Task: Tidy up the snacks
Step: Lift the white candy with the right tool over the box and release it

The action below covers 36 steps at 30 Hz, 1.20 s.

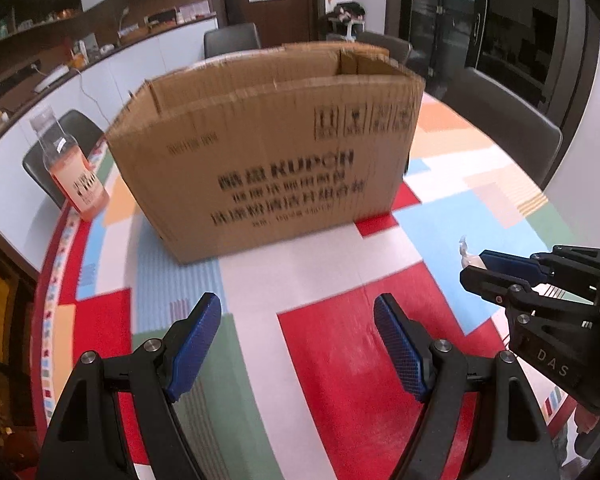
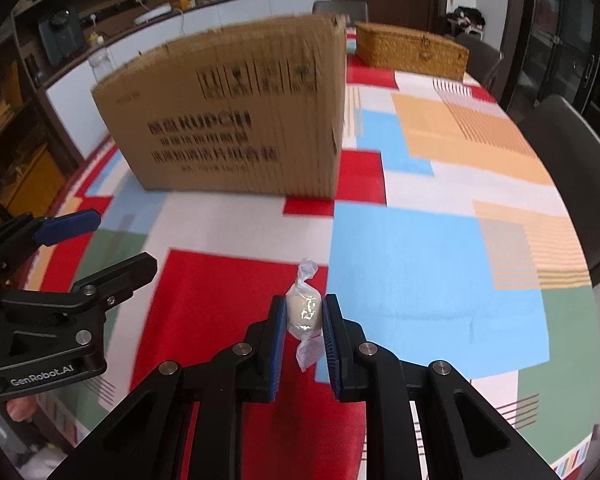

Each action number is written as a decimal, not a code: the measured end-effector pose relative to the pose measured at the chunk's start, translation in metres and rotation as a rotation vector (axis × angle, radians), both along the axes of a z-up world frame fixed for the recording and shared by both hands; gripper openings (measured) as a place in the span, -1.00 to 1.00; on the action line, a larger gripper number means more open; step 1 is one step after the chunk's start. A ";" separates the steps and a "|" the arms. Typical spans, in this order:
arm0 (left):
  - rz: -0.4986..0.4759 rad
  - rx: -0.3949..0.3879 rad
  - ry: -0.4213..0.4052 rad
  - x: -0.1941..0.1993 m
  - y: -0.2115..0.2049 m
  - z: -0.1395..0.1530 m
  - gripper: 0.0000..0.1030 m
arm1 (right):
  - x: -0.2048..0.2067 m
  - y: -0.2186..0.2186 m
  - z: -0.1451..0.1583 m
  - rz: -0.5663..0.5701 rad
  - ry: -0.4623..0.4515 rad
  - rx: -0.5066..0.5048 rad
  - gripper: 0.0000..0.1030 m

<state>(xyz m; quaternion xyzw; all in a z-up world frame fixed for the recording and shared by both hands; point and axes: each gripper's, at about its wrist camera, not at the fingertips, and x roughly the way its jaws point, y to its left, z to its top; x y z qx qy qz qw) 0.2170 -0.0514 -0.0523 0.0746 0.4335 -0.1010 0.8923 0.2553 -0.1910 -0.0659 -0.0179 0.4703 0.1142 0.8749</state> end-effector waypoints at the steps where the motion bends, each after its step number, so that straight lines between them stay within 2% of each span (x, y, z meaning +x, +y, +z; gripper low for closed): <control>1: 0.002 0.000 -0.013 0.000 0.001 0.004 0.53 | 0.000 0.001 0.005 0.000 -0.014 0.002 -0.62; 11: 0.041 -0.012 -0.152 0.004 0.015 0.048 0.58 | 0.010 0.012 0.045 0.005 -0.138 0.026 -0.62; 22: 0.082 -0.022 -0.243 0.020 0.029 0.080 0.65 | 0.033 0.022 0.083 0.018 -0.252 0.036 -0.62; 36: 0.157 0.011 -0.319 0.066 0.056 0.104 0.81 | 0.082 0.048 0.112 0.044 -0.304 0.060 -0.62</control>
